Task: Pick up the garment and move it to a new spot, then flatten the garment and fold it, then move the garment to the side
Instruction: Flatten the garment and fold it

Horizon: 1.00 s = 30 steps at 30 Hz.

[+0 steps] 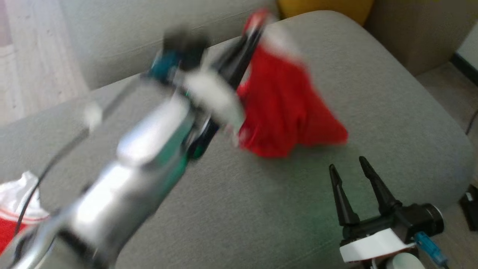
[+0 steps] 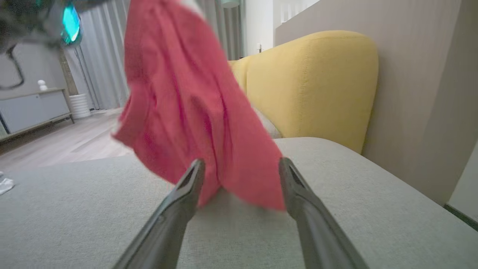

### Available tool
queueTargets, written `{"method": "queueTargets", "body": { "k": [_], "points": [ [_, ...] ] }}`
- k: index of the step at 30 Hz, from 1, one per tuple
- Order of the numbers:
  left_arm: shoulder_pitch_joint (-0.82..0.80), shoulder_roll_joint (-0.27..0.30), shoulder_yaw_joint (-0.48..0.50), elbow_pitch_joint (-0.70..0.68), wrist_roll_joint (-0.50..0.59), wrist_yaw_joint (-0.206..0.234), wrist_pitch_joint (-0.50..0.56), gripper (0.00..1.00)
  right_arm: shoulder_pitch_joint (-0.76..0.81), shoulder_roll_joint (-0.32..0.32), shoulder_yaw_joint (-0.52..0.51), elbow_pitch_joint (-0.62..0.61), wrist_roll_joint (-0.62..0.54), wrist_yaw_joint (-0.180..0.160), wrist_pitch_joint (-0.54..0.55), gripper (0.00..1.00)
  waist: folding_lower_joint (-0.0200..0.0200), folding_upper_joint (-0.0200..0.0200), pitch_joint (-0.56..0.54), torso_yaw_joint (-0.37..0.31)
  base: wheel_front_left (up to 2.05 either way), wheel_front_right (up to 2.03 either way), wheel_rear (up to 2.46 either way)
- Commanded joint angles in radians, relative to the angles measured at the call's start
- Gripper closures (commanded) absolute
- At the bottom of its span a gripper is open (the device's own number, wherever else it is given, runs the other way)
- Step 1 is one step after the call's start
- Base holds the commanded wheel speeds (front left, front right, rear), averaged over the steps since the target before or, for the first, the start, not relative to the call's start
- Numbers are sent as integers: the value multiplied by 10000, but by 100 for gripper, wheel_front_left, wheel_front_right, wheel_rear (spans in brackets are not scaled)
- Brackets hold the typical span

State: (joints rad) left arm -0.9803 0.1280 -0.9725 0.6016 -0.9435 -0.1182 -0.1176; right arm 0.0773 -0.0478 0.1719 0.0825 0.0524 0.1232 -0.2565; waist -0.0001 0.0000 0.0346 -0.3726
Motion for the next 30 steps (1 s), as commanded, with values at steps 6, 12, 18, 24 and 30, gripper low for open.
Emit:
{"method": "queueTargets", "body": {
  "k": [6, 12, 18, 24, 30],
  "points": [
    [2457, 1171, 81, -1380, 5, 1150, -740, 100, -186, -48, -478, -416, -368, 75, -53, 0, 1, 0, 446, 1064, 0, 0, 0],
    [4700, 1866, 205, -2447, 91, 2286, -1263, 100, -492, -170, -1124, 121, -306, 75, -53, 0, 1, 0, 629, 2185, 0, 0, 0],
    [5534, 2250, 884, -2716, 385, 2767, -1420, 100, -1334, -406, -1460, 1657, 388, 75, -53, 0, 1, 0, 808, 3138, 0, 0, 0],
    [5580, 2143, 1722, -2585, 772, 2667, -1437, 100, -2220, -866, -609, 3544, 1940, 75, -53, 0, 1, 0, 1090, 3761, 0, 0, 0],
    [5515, 1859, 2300, -2317, 1246, 2361, -1439, 100, -2942, -1470, 1062, 4595, 3352, 75, -53, 0, 1, 0, 1287, 4110, 0, 0, 0]
  ]
}}
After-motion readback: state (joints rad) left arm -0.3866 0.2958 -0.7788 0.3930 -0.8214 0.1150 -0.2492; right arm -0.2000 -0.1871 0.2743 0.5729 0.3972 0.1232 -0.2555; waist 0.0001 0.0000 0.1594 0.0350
